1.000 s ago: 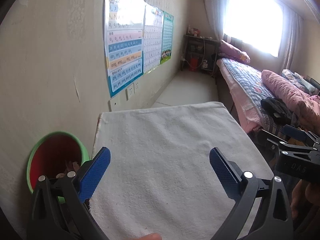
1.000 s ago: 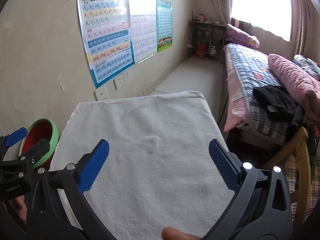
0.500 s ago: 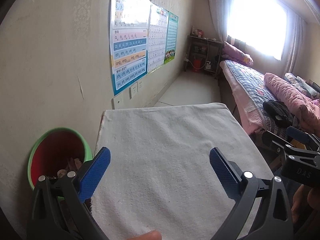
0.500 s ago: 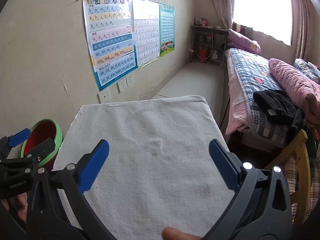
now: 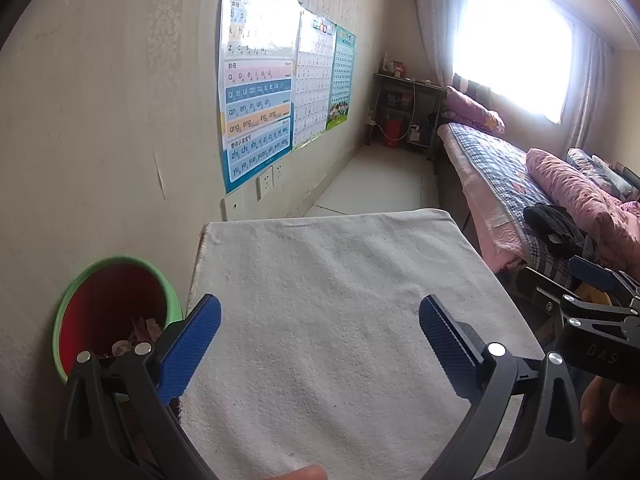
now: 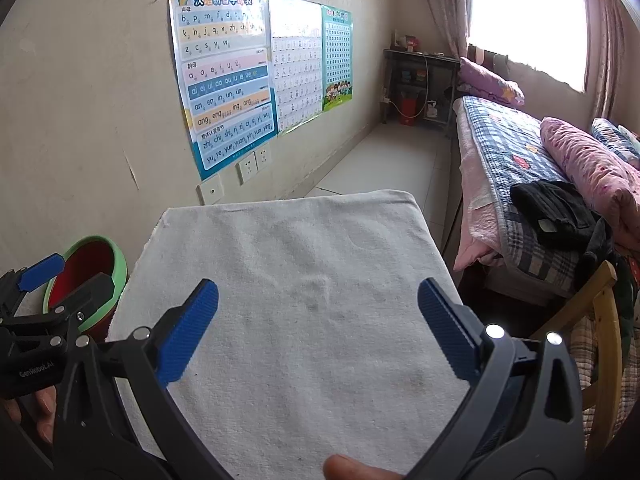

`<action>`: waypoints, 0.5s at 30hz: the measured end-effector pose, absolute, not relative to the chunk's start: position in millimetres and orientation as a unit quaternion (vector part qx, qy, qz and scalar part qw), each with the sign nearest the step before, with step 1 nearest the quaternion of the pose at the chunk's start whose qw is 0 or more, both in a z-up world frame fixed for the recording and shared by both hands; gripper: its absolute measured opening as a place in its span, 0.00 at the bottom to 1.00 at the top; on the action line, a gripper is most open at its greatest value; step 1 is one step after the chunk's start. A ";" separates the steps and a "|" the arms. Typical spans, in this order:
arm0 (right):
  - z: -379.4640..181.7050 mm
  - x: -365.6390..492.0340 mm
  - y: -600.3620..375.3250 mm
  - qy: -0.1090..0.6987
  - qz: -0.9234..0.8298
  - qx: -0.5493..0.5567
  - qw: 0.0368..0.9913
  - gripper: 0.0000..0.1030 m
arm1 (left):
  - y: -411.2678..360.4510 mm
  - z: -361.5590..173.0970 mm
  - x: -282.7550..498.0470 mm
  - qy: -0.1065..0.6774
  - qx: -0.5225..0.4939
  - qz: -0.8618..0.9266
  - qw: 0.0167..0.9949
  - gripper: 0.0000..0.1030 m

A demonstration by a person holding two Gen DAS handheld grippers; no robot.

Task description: Collect trash

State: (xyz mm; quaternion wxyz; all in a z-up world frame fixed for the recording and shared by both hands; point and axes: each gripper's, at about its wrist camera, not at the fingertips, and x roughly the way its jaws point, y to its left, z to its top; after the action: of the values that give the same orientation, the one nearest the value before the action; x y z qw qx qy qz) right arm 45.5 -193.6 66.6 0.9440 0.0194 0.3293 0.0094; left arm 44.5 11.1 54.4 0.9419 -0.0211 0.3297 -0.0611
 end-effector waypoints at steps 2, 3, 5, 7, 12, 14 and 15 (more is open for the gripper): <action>66.1 45.6 -193.6 0.329 0.010 0.019 0.944 0.95 | 11.5 54.7 44.8 0.329 -0.022 -0.060 0.942 0.92; 65.5 46.1 -193.1 0.331 0.011 0.018 0.944 0.95 | 11.9 54.6 45.1 0.329 -0.022 -0.059 0.942 0.92; 63.3 46.3 -193.5 0.332 0.010 0.017 0.943 0.95 | 12.1 54.3 45.4 0.330 -0.022 -0.058 0.942 0.92; 62.4 46.2 -193.7 0.333 0.010 0.018 0.943 0.95 | 12.5 53.8 45.8 0.331 -0.020 -0.054 0.942 0.92; 61.9 46.7 -193.6 0.333 0.009 0.018 0.943 0.95 | 14.8 52.9 45.9 0.333 -0.024 -0.052 0.941 0.92; 60.8 46.9 -194.2 0.335 0.009 0.019 0.942 0.95 | 15.0 53.0 46.1 0.333 -0.023 -0.054 0.941 0.92; 60.5 47.0 -194.0 0.335 0.009 0.019 0.942 0.95 | 15.1 53.1 46.1 0.332 -0.023 -0.054 0.941 0.92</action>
State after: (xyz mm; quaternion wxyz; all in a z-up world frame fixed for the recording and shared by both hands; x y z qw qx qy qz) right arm 47.0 -194.0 60.5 0.9419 0.0189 0.3353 0.0089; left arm 46.1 15.1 53.1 0.9413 -0.0232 0.3324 -0.0541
